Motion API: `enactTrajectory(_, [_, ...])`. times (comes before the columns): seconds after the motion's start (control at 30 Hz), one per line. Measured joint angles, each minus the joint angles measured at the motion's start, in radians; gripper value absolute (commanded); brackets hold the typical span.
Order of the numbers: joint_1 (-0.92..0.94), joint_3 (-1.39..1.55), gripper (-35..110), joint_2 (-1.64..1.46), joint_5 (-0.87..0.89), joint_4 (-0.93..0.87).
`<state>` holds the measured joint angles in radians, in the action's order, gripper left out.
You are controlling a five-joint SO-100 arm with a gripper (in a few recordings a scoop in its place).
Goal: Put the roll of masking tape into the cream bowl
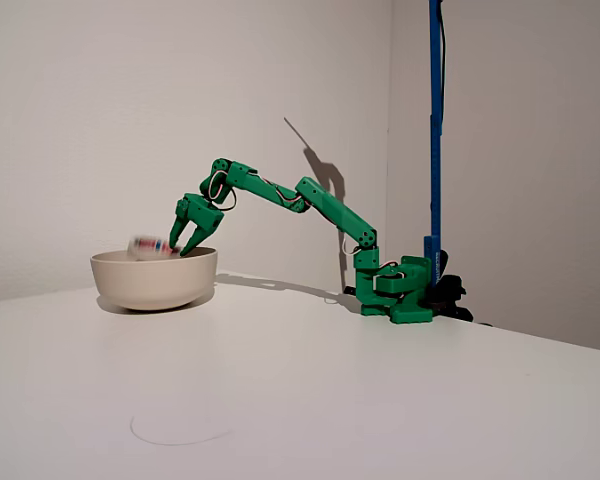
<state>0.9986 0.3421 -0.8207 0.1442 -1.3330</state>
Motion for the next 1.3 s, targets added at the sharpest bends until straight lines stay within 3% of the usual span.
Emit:
enactTrajectory(0.2, [-0.003, 0.000, 13, 0.000, 0.034, 0.023])
enactTrajectory(0.3, [-0.003, 0.000, -8, -0.003, 0.054, 0.021])
enactTrajectory(0.77, [-0.209, 0.000, -8, -0.379, 0.097, -0.233])
enactTrajectory(0.97, [-0.413, 0.000, -8, -0.566, 0.071, -0.407])
enactTrajectory(1.3, [-0.792, 0.084, -8, -0.950, 0.021, -0.443])
